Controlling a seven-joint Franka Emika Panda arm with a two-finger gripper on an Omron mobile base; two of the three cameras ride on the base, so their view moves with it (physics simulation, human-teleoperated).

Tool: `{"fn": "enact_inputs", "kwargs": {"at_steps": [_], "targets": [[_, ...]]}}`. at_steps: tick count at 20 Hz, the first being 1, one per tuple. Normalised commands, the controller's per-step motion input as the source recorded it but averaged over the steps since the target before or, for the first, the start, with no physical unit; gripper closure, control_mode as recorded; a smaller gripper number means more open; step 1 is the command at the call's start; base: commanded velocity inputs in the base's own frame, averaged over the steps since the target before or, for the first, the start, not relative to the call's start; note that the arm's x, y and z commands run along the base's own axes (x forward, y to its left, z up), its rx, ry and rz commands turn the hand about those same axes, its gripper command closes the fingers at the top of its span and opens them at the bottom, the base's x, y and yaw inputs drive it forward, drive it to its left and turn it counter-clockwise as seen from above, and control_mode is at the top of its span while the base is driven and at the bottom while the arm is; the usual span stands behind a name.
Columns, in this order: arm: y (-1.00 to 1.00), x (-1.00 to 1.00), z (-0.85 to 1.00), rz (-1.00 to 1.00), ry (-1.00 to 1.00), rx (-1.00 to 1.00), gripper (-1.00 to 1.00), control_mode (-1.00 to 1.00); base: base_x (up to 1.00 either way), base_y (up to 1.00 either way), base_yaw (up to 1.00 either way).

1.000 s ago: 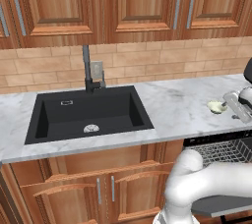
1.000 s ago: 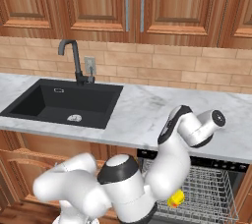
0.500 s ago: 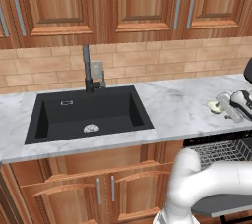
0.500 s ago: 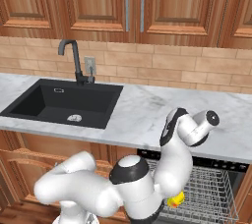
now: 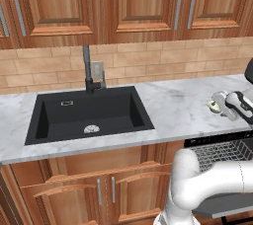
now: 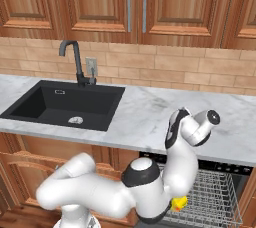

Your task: Pick up the cup and bowl from the counter, place them in the dishwasher, and close the dishwasher door.

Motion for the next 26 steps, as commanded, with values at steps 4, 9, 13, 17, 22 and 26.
{"fn": "enact_inputs", "kwargs": {"at_steps": [4, 9, 13, 17, 22, 26], "targets": [[-0.16, 0.33, -0.23, -0.01, 0.0, 0.0, -1.0, -1.0, 0.0, 0.0, 0.0], [-0.09, 0.34, -0.21, -0.01, 0.0, 0.0, 1.0, -1.0, 0.0, 0.0, 0.0], [-0.15, 0.19, -0.21, -0.02, 0.0, 0.0, 1.0, -1.0, 0.0, 0.0, 0.0], [-0.08, 0.01, -0.25, -0.01, 0.0, 0.0, 1.0, -1.0, 0.0, 0.0, 0.0], [0.0, -0.41, -0.11, 0.0, -0.02, 0.0, 1.0, -1.0, 0.0, 0.0, 0.0], [-0.03, -0.73, -0.09, 0.0, -0.07, 0.0, 1.0, -1.0, 0.0, 0.0, 0.0]]}}
